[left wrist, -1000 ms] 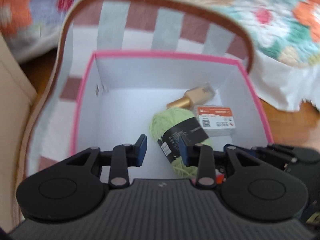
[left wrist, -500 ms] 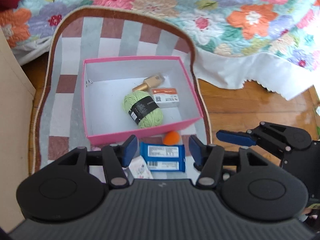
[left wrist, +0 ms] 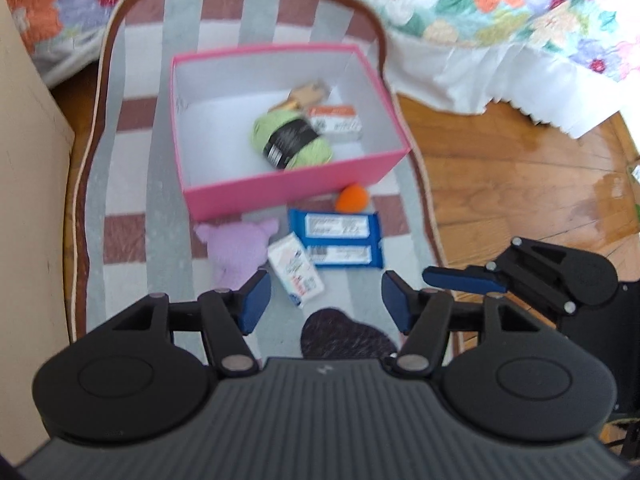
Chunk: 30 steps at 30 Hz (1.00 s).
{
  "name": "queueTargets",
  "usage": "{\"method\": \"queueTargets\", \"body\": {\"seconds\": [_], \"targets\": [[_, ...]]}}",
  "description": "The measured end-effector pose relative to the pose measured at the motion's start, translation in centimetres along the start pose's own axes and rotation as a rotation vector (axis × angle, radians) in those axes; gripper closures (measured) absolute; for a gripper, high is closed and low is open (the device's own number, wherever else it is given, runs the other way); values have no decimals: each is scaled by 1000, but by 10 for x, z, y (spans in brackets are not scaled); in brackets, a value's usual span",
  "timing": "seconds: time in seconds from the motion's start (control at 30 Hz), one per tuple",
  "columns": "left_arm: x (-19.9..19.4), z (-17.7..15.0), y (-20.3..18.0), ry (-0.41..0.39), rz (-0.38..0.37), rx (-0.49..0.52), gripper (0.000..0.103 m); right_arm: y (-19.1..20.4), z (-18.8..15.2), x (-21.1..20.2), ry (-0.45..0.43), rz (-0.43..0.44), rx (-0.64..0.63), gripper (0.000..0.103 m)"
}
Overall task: Organize objects
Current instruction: 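Move the left tool down to the white wet-wipes pack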
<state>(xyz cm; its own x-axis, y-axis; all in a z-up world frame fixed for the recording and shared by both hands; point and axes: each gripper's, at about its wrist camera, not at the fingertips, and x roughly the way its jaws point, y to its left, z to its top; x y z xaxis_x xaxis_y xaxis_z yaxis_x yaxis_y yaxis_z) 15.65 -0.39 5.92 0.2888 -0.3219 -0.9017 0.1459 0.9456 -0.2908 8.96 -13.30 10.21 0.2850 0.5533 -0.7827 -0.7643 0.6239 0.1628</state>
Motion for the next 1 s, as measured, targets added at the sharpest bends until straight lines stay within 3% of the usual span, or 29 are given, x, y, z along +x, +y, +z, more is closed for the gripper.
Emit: {"method": "queueTargets", "body": {"seconds": [0.13,0.27,0.4,0.5,0.6,0.7,0.8,1.0], "targets": [[27,-4,18,30,9,-12,43,2,-19,27,7,38,26,35],[46,-4,36,4,41,-25,43,8,-30,59,38,46,-17,35],[66,-7,46,-35,51,5,44,10,-39,95,76,-6,-60,35],[81,-7,48,-54,18,-10,44,11,-48,119,84,-59,-97,35],[100,-11,43,-49,-22,-13,45,11,-57,134,49,-92,-125,36],[122,-20,38,-27,-4,-3,46,5,-63,143,4,-107,-117,36],[143,-25,45,-13,-1,-50,51,0,-69,152,-12,-131,-109,36],[183,-39,53,22,-96,-203,60,-3,-76,169,8,-167,-123,38]]}}
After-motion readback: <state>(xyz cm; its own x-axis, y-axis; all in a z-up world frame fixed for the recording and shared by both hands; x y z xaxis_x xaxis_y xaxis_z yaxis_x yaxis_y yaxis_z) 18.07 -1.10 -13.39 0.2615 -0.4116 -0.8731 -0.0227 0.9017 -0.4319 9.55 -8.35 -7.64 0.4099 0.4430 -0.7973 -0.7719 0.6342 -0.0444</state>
